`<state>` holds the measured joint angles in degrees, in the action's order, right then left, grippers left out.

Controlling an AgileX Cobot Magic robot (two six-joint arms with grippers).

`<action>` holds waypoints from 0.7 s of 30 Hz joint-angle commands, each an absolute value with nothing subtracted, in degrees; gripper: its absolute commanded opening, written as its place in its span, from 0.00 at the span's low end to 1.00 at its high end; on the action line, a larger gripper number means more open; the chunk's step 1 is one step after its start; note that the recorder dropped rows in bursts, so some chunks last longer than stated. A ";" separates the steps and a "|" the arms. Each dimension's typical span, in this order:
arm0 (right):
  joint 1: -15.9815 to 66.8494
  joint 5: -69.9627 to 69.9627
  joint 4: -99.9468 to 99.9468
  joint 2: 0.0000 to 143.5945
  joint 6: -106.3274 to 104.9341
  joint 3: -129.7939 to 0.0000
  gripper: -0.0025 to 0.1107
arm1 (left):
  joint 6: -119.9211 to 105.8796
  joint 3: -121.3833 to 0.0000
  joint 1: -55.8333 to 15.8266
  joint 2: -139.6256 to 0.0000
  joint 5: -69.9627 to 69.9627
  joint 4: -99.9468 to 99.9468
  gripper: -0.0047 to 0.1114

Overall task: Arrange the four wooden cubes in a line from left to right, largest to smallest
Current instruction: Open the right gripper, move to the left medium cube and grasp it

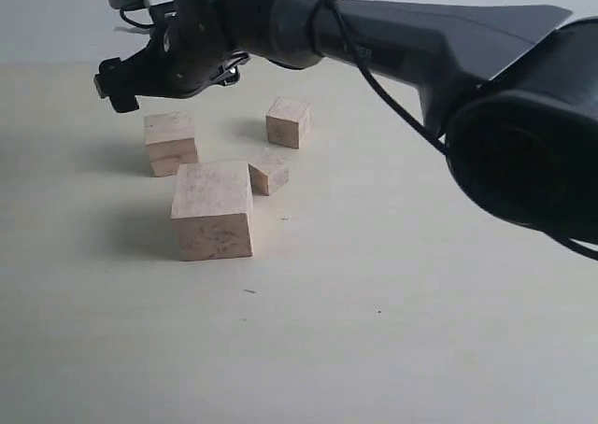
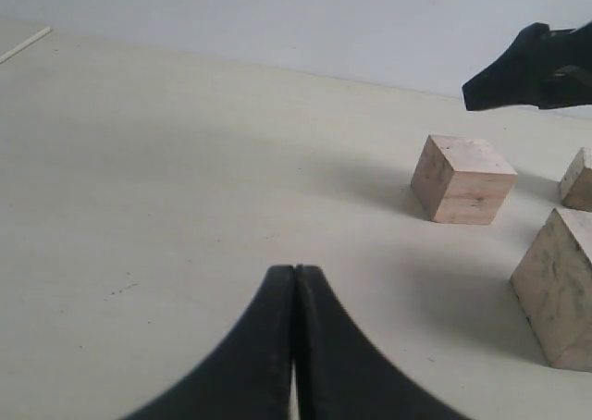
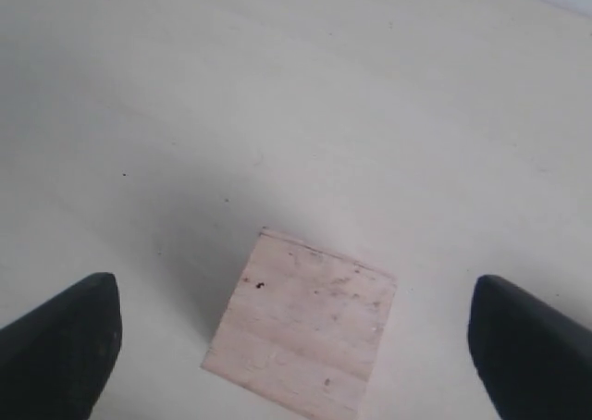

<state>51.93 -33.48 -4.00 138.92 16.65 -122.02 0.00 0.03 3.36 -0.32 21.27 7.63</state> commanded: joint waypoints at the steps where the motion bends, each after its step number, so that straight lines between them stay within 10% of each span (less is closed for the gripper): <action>1: 51.97 -35.19 -5.10 140.85 16.92 -123.94 0.86 | 0.00 0.00 3.06 0.00 21.07 7.77 0.04; 21: 51.97 -33.90 -4.50 145.21 17.06 -123.94 0.86 | 0.00 0.00 2.81 0.00 21.08 7.77 0.04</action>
